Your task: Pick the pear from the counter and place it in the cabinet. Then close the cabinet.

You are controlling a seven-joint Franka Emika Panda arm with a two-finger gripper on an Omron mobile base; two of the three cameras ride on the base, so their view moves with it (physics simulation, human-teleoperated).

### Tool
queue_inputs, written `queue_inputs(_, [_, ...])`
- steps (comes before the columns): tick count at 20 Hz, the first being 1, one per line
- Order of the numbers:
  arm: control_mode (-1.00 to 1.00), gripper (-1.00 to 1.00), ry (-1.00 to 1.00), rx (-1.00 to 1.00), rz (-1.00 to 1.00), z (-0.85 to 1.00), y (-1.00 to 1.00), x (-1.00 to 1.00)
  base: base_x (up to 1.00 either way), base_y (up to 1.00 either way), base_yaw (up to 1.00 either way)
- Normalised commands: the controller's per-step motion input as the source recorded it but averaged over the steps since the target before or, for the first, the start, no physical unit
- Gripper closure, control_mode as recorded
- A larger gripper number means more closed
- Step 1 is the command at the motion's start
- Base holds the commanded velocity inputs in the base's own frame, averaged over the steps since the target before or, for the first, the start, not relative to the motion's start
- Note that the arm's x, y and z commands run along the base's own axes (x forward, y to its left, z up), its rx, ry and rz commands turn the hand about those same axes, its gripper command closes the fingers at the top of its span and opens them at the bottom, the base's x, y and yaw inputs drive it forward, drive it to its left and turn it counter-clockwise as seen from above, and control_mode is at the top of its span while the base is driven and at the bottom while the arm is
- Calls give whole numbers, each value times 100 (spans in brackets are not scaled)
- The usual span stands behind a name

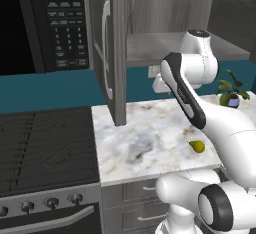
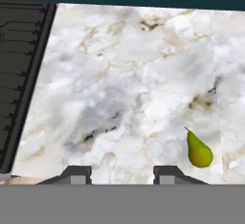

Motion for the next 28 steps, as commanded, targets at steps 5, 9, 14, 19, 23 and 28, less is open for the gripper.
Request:
queue_inputs(5, [-100, -100, -5, 0, 3, -3, -3, 0, 0, 0, 0])
queue_inputs(9, [-100, -100, -3, 0, 1, -21, -60, 0, 0, 0, 0])
queue_inputs(14, [-100, -100, 6, 0, 0, -41, -71, -1, 0, 0, 0])
queue_inputs(19, [-100, -100, 19, 0, 0, -67, -66, 0, 0, 0, 0])
queue_inputs(23, [-100, -100, 28, 0, 0, -85, -67, 0, 0, 0, 0])
queue_inputs(28, [-100, -100, 19, 0, 0, -82, -42, 0, 0, 0, 0])
